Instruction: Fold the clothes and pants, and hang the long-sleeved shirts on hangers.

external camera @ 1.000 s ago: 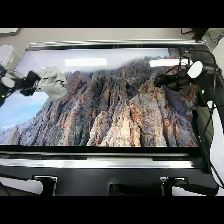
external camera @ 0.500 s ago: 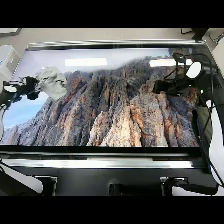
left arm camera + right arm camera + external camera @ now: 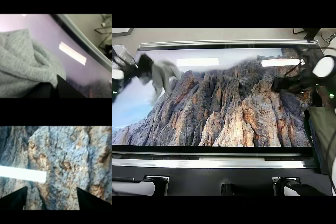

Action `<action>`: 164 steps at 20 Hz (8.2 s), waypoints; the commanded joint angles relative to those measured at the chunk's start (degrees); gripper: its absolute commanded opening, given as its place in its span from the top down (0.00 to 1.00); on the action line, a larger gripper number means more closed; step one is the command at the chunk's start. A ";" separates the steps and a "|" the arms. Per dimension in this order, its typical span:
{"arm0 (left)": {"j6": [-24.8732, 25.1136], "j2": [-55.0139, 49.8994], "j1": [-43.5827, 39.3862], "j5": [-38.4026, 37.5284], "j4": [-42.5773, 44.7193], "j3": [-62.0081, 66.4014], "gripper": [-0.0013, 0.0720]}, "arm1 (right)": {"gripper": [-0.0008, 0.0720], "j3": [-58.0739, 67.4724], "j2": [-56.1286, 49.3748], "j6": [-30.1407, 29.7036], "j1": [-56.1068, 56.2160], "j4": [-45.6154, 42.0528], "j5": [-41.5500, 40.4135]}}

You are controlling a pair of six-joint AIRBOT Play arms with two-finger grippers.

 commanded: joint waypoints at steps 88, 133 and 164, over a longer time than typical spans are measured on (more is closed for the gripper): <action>-9.33 20.09 -9.49 -30.32 15.28 -34.05 0.01 | 0.94 -30.36 4.02 0.83 -10.01 12.92 -8.81; 4.83 54.25 8.83 -20.83 4.90 7.04 0.96 | 0.94 23.67 29.05 -1.75 -10.01 -0.26 -15.47; 10.60 22.53 20.68 -49.27 12.31 -58.88 0.23 | 0.15 -9.20 -14.88 0.11 -25.57 6.51 15.91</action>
